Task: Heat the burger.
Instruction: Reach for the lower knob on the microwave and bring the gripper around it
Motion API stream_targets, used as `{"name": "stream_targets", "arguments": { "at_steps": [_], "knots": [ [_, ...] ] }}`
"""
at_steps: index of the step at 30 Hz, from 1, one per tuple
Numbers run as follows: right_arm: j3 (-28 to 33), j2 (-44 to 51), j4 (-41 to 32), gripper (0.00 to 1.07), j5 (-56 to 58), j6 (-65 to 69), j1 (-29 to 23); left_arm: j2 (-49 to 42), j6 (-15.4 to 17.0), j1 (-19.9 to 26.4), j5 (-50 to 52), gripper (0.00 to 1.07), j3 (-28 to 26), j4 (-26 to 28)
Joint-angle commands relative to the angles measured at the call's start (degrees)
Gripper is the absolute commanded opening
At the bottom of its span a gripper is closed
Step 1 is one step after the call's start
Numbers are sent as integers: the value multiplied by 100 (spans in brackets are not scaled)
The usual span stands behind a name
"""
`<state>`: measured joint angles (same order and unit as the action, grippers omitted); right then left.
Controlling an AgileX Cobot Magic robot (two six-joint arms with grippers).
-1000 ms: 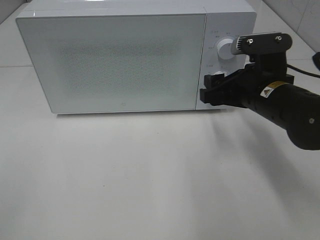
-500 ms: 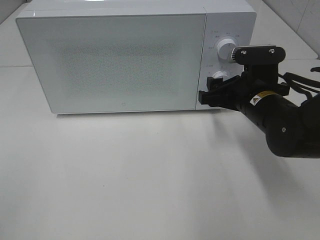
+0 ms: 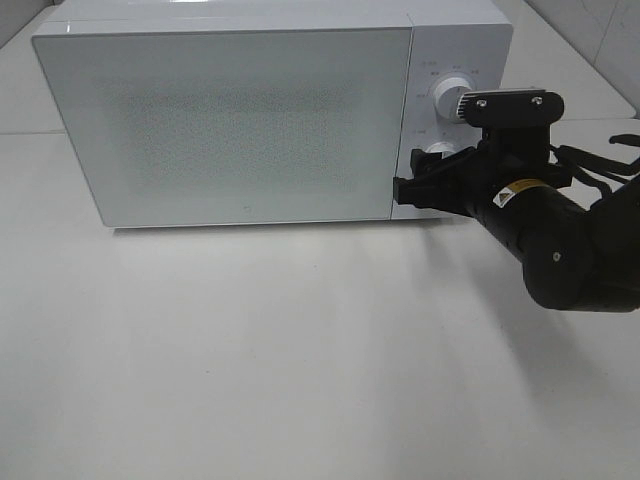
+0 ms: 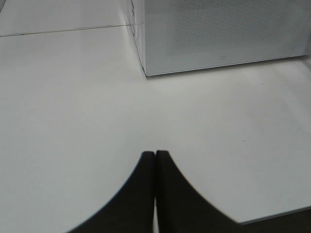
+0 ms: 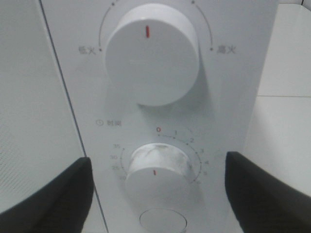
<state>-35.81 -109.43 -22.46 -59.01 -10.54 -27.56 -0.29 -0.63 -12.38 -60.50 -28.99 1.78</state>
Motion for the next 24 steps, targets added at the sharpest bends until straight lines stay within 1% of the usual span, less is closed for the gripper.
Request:
{"name": "stream_targets", "arguments": {
  "at_steps": [1,10,17,21,23,24],
  "knots": [
    [-92,11,6,71,-80,11,57,-29,-6,-6,86,0,11,11],
    [-138,11,40,71,-63,11,103,-29,-6,-6,86,0,11,11],
    [-378,-212,34,71,40,11,103,-29,-6,-6,86,0,11,11],
    [-401,-298,34,71,0,11,103,-29,0,-6,86,0,11,6],
    [-401,-332,23,70,-92,11,103,-29,0,-6,86,0,11,6],
    [-401,-344,17,67,-109,11,103,-29,0,-6,86,0,11,6]
  ]
}}
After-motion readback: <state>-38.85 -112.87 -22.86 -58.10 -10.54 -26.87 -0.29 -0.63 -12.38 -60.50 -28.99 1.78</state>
